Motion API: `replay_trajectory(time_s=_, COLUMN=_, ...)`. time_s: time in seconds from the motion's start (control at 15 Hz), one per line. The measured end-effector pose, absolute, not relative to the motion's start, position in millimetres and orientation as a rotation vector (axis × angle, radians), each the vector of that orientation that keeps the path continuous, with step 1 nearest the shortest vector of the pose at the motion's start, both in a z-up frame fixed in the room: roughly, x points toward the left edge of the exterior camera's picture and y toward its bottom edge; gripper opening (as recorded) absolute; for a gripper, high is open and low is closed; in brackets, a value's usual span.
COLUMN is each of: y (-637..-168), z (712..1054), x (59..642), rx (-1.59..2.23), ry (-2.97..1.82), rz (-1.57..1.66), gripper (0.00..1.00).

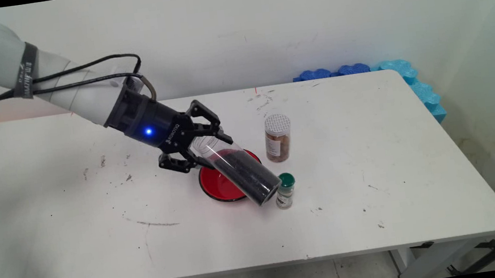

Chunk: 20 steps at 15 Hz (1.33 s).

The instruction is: Pour the black seasoning powder in the red bowl

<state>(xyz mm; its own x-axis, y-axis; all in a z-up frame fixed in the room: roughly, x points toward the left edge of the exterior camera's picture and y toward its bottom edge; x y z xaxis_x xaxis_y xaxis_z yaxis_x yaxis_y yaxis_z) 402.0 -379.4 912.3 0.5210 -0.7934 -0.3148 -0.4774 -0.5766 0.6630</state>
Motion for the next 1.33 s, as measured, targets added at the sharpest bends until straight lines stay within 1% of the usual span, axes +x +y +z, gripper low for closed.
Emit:
replay_trajectory(time_s=0.87, y=-390.4, z=898.2, x=400.8, rx=2.365, ry=-0.752, rz=-1.045, gripper=0.00)
replay_trajectory(time_s=1.33, y=-391.6, z=897.7, x=399.7, rx=2.399, ry=-0.605, rz=-1.129, gripper=0.00)
